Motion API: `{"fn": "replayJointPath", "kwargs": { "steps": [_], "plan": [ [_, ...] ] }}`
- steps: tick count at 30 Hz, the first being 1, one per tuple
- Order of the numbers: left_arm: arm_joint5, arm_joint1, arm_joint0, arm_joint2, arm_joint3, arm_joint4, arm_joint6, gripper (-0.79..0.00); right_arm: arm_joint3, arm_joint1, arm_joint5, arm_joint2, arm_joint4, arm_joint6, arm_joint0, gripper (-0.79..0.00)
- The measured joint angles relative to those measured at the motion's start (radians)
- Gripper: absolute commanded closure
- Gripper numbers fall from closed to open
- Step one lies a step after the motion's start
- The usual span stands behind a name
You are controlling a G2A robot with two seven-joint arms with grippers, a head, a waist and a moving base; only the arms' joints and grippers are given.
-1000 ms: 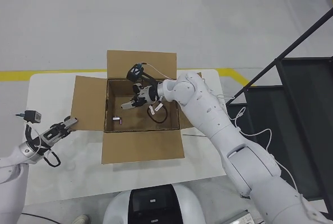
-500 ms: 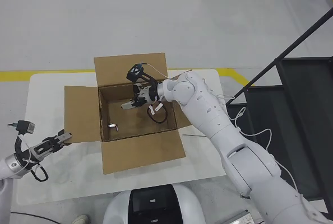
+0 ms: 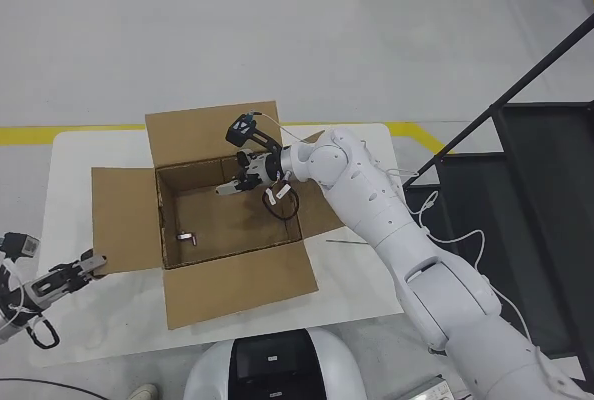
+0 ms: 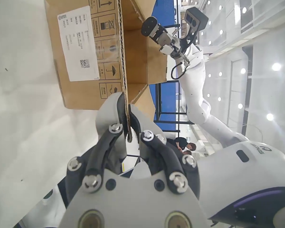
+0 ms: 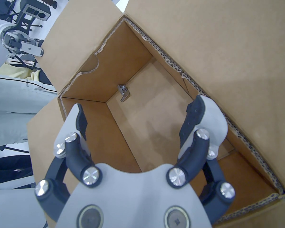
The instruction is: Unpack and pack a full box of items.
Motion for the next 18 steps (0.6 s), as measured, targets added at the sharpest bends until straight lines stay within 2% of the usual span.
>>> {"fn": "replayJointPath", "kwargs": {
  "steps": [3, 8, 10, 15, 18],
  "plan": [
    [-0.009, -0.006, 0.007, 0.0, -0.007, -0.053, 0.054, -0.785, 0.0, 0.0, 0.0, 0.0, 0.0, 0.0, 0.0, -0.785],
    [-0.038, -0.025, 0.02, 0.039, -0.046, -0.112, 0.246, -0.785, 0.0, 0.0, 0.0, 0.0, 0.0, 0.0, 0.0, -0.785],
    [-0.043, -0.03, 0.026, 0.056, -0.068, -0.11, 0.288, -0.785, 0.0, 0.0, 0.0, 0.0, 0.0, 0.0, 0.0, -0.785],
    [-0.048, -0.033, 0.034, 0.069, -0.098, -0.017, 0.368, -0.785, 0.0, 0.0, 0.0, 0.0, 0.0, 0.0, 0.0, -0.785],
    [-0.034, -0.037, 0.019, 0.078, -0.084, 0.052, 0.464, -0.785, 0.0, 0.0, 0.0, 0.0, 0.0, 0.0, 0.0, -0.785]
  ]
}}
